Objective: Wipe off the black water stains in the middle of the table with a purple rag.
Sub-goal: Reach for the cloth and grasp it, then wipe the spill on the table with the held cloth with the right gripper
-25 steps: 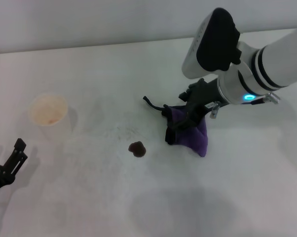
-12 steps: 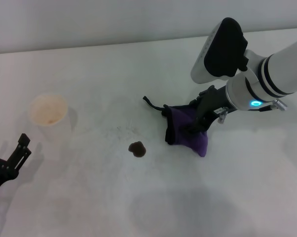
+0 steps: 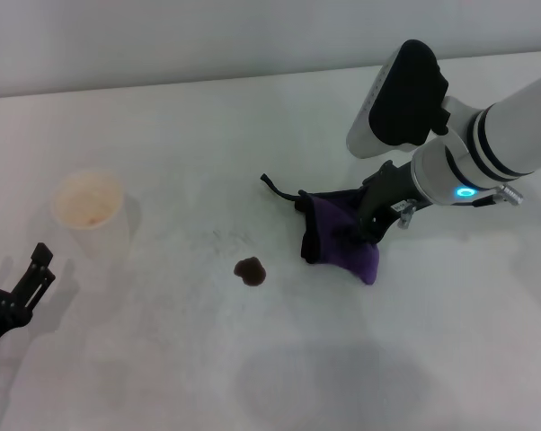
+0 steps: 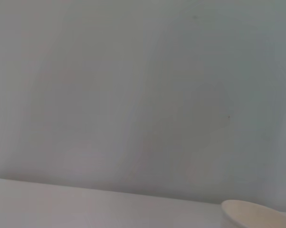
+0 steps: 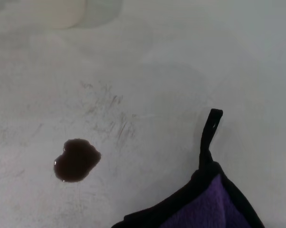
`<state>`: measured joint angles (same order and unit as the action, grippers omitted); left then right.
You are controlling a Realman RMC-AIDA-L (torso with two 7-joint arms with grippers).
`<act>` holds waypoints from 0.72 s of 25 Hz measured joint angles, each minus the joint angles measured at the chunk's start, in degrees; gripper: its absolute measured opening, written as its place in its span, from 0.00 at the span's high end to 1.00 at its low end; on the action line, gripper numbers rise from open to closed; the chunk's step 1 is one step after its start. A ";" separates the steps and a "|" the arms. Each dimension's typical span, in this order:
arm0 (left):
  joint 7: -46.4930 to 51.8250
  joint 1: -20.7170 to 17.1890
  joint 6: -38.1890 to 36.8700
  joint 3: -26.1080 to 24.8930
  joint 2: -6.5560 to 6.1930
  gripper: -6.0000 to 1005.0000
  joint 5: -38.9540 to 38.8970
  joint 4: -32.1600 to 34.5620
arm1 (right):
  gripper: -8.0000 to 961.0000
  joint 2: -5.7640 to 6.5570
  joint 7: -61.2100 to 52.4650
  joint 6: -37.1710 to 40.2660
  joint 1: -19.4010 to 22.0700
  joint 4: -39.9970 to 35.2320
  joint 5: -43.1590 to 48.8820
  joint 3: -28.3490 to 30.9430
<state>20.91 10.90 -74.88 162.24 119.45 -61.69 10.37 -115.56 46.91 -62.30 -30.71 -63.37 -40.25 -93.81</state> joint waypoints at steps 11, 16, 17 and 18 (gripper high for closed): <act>0.00 0.18 0.00 0.00 0.09 0.12 -0.16 0.00 | 0.63 0.23 -1.62 0.11 -1.27 2.61 0.00 0.46; 0.00 0.14 0.00 0.00 0.09 0.12 -0.19 0.06 | 0.80 0.25 -1.63 -0.12 -1.34 2.05 -0.13 0.47; 0.00 0.14 0.00 0.00 0.09 0.12 -0.19 0.07 | 0.82 0.25 -1.63 -0.12 -1.34 2.05 -0.13 0.47; 0.00 0.13 0.00 0.00 0.09 0.12 -0.19 0.09 | 0.84 0.25 -1.64 -0.24 -1.34 1.80 -0.29 0.47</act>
<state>20.92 11.03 -74.88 162.24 119.53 -61.88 10.46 -115.31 45.27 -62.54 -32.05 -61.57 -40.54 -93.34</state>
